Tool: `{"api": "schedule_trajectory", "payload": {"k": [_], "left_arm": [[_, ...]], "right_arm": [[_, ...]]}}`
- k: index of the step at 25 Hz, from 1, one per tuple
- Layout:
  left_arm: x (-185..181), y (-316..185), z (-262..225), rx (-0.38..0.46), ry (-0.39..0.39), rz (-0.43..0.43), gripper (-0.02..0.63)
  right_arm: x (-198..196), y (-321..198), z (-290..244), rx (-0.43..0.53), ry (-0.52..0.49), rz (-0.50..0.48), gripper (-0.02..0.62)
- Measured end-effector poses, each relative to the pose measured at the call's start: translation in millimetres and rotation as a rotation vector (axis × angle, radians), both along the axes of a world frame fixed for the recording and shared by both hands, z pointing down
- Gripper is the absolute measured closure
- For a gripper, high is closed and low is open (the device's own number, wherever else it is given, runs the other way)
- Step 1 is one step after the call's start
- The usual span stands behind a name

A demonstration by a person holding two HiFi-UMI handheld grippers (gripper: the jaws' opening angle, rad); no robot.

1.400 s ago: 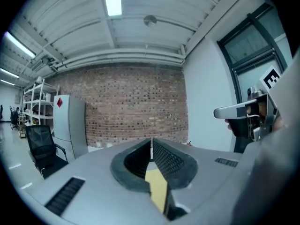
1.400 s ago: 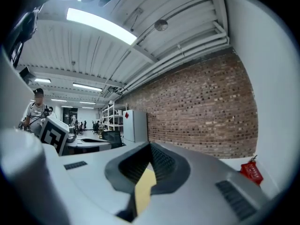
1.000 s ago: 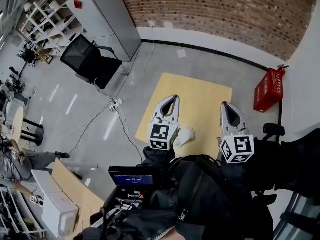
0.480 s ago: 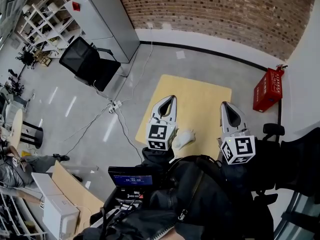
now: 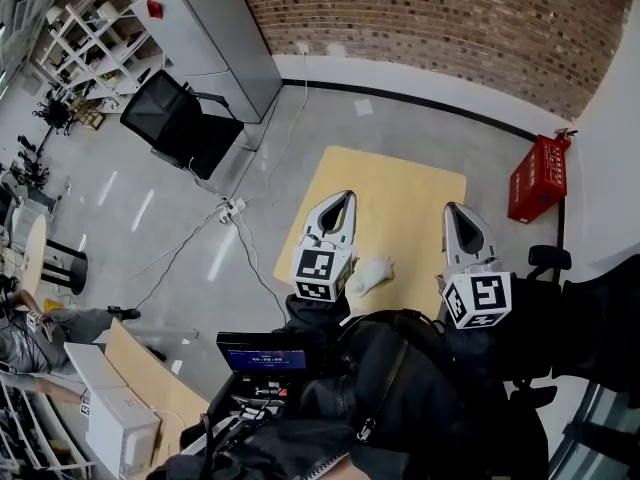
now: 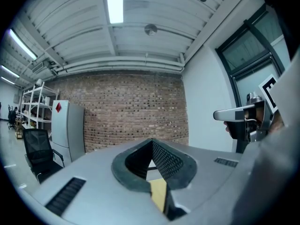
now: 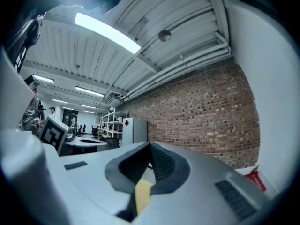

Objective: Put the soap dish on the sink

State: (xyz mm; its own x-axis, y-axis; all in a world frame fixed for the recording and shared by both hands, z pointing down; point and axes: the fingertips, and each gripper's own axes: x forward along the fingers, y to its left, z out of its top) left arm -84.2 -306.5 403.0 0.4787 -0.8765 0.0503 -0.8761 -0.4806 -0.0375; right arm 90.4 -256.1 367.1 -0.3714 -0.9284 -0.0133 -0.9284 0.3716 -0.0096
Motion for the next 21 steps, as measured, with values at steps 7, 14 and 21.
{"api": "schedule_trajectory", "payload": {"k": [7,14,21], "left_arm": [[-7,1,2,0.003,-0.012,-0.024,0.603],[-6,7,0,0.008,-0.009,-0.021,0.603],[-1,7,4,-0.006,-0.01,-0.01,0.603]], "right_arm": [[-4,4,0,0.0,0.002,-0.001,0.591],[-4,9,1,-0.004,-0.007,0.004,0.591],[1,11,4,-0.011,-0.009,0.015,0.591]]}}
